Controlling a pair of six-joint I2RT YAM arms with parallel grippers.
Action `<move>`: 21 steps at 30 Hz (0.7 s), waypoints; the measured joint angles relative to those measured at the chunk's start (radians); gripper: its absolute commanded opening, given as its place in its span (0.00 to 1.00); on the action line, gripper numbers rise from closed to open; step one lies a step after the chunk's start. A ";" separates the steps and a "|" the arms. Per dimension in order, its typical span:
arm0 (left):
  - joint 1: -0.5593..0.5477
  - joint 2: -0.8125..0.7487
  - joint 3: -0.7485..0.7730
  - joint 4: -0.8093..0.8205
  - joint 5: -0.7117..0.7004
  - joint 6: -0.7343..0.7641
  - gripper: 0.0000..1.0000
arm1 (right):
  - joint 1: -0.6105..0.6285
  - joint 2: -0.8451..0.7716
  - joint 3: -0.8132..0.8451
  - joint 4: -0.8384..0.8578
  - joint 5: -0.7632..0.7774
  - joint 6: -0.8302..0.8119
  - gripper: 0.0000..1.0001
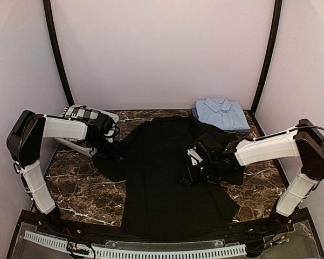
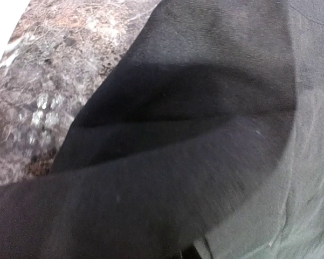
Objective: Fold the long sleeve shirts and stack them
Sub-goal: Flatten out the crumpled shirt at the center of the board.
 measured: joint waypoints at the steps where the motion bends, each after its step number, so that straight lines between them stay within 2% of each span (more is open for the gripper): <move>1: -0.005 -0.004 0.009 -0.020 0.004 0.000 0.15 | -0.013 -0.016 0.014 -0.022 0.002 -0.003 0.64; 7: -0.035 -0.051 0.107 -0.109 -0.020 -0.001 0.17 | -0.170 -0.137 0.064 -0.047 0.047 -0.017 0.64; 10: -0.052 -0.095 0.153 -0.138 -0.045 -0.004 0.17 | -0.262 -0.149 0.072 -0.035 0.053 -0.018 0.63; 15: -0.092 -0.111 0.193 -0.133 -0.031 -0.022 0.19 | -0.295 -0.098 0.102 -0.034 0.056 -0.031 0.63; 21: -0.186 -0.026 0.211 -0.076 0.047 -0.058 0.19 | -0.327 -0.058 0.093 -0.014 0.065 -0.044 0.62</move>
